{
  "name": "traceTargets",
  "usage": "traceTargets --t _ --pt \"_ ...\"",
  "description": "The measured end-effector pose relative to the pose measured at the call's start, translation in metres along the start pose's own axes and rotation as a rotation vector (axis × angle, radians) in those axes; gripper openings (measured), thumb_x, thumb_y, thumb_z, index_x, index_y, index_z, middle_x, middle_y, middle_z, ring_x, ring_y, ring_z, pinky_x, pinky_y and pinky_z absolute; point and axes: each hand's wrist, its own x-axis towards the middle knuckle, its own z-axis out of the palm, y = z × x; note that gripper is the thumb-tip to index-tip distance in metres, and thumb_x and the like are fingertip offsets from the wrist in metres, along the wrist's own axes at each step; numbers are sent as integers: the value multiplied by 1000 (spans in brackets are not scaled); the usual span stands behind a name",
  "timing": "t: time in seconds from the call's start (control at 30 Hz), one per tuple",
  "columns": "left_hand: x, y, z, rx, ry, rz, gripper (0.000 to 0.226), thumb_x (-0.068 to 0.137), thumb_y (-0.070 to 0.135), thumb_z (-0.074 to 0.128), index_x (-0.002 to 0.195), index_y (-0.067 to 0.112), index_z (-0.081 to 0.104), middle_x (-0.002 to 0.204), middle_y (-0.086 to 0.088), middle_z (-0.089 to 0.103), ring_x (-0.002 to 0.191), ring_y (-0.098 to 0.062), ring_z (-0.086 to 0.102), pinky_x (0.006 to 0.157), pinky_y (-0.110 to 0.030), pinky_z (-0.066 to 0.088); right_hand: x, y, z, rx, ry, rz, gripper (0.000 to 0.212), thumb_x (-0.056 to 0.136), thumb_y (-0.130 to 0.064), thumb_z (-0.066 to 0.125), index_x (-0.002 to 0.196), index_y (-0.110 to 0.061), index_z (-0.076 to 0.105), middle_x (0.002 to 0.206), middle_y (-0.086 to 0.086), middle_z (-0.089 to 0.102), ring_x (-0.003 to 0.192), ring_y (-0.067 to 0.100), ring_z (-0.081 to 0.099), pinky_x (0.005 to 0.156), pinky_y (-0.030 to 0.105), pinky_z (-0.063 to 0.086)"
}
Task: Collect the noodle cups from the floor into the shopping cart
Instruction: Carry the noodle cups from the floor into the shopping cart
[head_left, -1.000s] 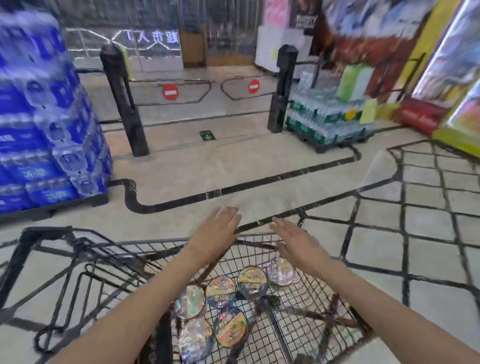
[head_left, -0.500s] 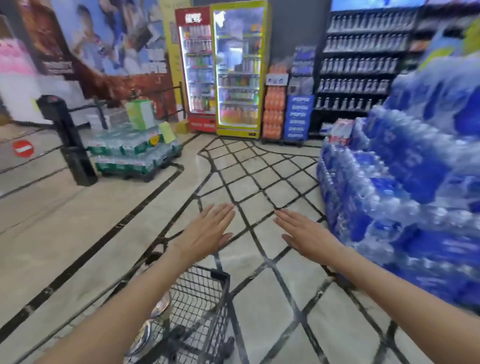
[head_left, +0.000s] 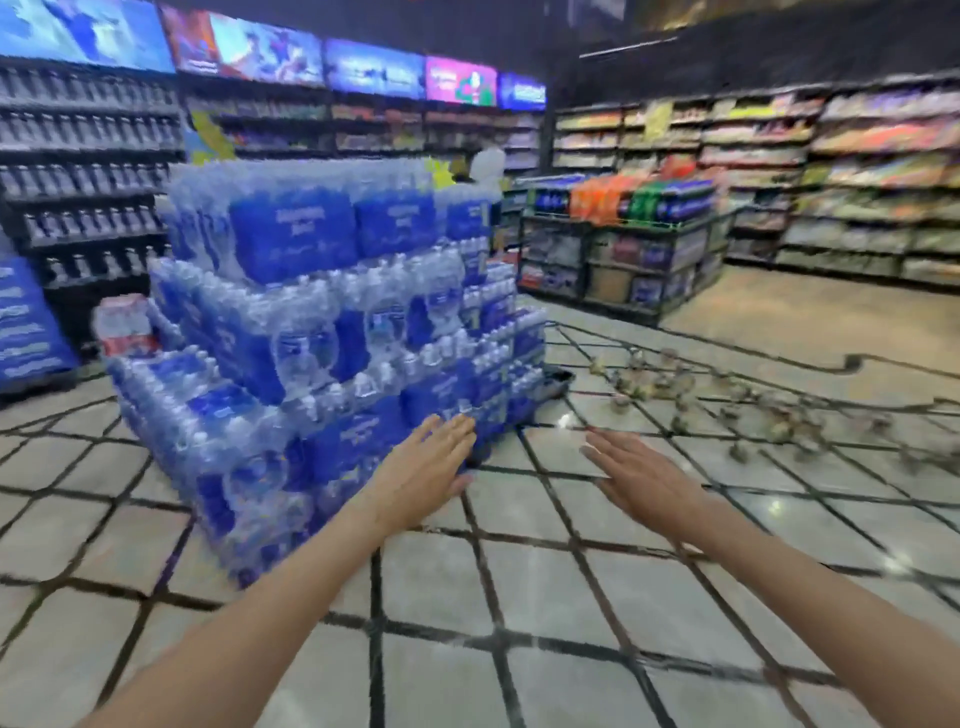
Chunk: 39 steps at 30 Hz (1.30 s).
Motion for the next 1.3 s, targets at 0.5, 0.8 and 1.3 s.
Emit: traceTargets --t 0.5,0.8,1.3 --pt "390 250 -6 -157 85 438 53 88 45 38 106 10 73 114 -6 70 106 -18 66 87 -40 53 -301 314 81 85 -204 816 51 103 -32 33 149 -12 27 158 3 21 147 15 14 118 28 9" --pt "627 374 -23 -220 73 534 82 91 53 -1 133 10 55 143 -3 47 132 -18 46 110 -40 33 -378 538 124 77 -204 1020 52 102 -35 34 150 -16 27 157 -1 24 146 13 16 118 26 11" --pt "969 630 -69 -296 89 526 61 101 46 20 152 13 13 160 -3 13 147 -15 7 119 -35 1 -511 882 207 103 -199 1159 50 101 -33 38 147 -16 34 156 -1 27 145 14 20 117 28 15"
